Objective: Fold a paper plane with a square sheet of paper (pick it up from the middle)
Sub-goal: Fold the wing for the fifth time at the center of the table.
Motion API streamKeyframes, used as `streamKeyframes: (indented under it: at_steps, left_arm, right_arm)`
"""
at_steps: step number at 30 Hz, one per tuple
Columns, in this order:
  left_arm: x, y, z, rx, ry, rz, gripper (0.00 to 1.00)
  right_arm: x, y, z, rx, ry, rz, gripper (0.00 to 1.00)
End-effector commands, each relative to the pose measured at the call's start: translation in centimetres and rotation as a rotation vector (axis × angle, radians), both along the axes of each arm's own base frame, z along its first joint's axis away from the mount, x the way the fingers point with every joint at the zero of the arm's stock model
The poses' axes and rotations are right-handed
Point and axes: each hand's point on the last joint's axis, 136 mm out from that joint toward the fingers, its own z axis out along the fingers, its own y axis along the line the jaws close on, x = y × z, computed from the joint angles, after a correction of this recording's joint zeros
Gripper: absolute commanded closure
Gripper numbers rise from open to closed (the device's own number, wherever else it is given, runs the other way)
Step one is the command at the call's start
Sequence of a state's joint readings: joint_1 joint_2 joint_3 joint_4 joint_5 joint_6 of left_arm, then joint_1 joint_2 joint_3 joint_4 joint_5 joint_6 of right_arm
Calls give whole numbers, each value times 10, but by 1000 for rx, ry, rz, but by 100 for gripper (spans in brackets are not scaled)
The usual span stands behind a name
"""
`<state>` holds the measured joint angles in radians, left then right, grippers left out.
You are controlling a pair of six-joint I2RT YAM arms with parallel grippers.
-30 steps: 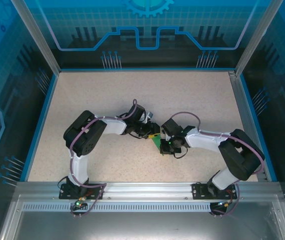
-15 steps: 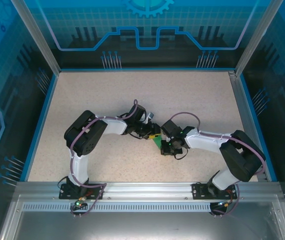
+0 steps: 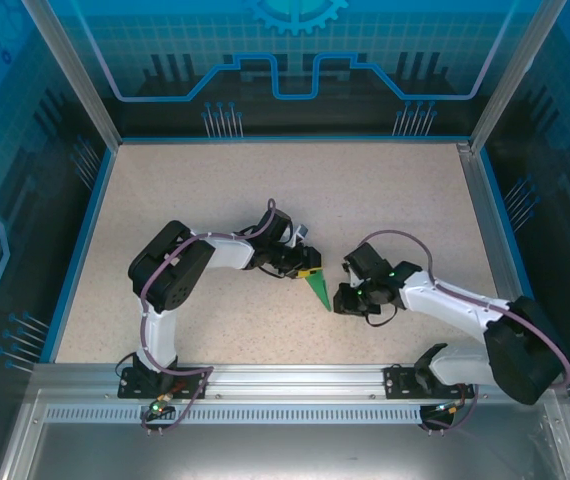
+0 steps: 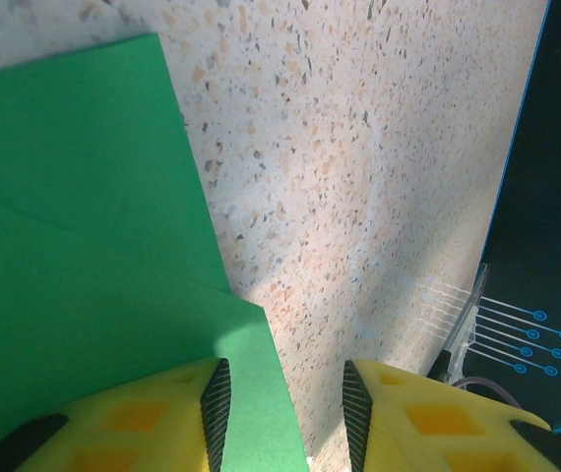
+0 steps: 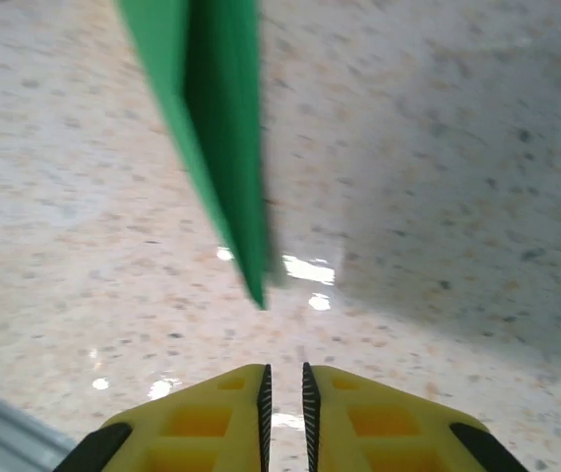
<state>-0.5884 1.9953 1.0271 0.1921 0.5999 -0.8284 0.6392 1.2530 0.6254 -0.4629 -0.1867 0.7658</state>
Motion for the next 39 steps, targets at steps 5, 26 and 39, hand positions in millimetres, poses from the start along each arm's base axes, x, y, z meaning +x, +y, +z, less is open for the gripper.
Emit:
streamKeyframes:
  at_steps: [5,26,39]
  left_arm:
    - [-13,21,-46,135,93,21,60]
    - [-15,22,-48,143,98,14,60]
    - [-16,22,-50,150,101,16,60]
  right_arm:
    - [30,45,28,292,-58,26,89]
    - [45,38,-41,274,90,-35,91]
    - [6,14,-69,193,183,-39,91]
